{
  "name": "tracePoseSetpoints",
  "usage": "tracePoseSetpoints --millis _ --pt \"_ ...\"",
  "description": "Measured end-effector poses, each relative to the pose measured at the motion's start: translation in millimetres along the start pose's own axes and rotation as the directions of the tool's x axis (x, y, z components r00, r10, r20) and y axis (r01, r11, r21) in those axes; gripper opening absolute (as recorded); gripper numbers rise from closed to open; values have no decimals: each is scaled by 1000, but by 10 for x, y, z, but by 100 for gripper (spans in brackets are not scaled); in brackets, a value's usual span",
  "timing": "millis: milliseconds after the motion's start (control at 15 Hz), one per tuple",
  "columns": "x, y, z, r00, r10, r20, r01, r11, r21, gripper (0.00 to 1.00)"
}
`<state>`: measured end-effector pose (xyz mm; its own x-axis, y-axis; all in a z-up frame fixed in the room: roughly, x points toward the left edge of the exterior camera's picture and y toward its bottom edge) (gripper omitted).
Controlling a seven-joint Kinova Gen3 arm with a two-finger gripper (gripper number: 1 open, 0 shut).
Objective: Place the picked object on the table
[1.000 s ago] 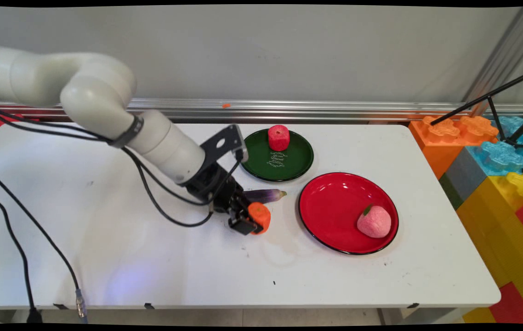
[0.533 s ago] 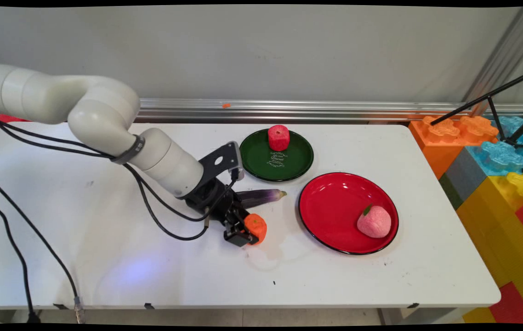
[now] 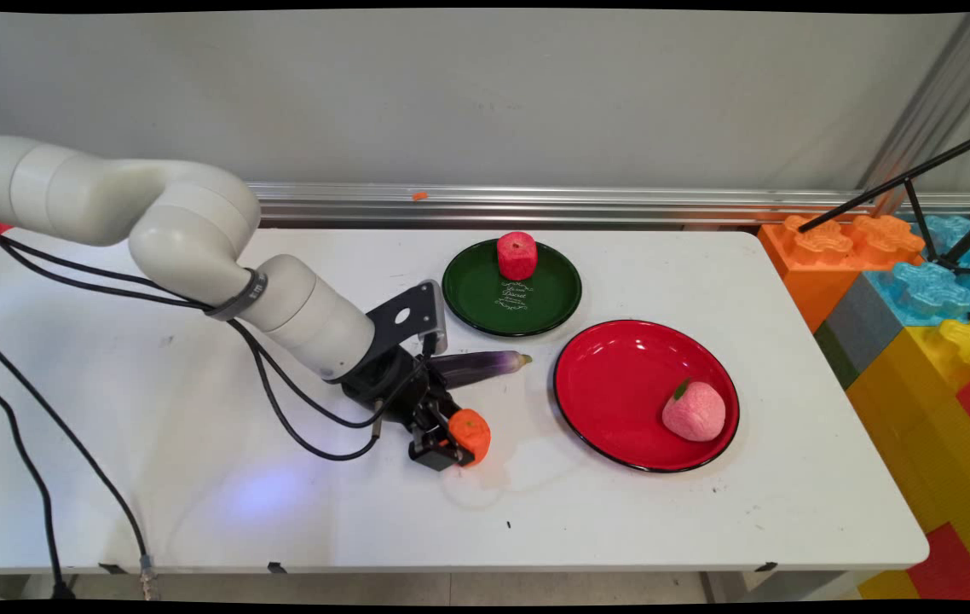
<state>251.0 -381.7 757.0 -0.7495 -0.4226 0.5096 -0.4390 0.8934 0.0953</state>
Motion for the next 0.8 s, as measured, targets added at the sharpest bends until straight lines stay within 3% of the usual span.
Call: tracePoseSetpoints --millis 533,600,800 --pt "-63 -11 71 1000 26 2 -26 1000 -4 0" --pt "-67 -13 75 1000 29 2 -29 1000 -4 100" --pt "-65 -24 72 999 34 1 -34 999 -4 100"
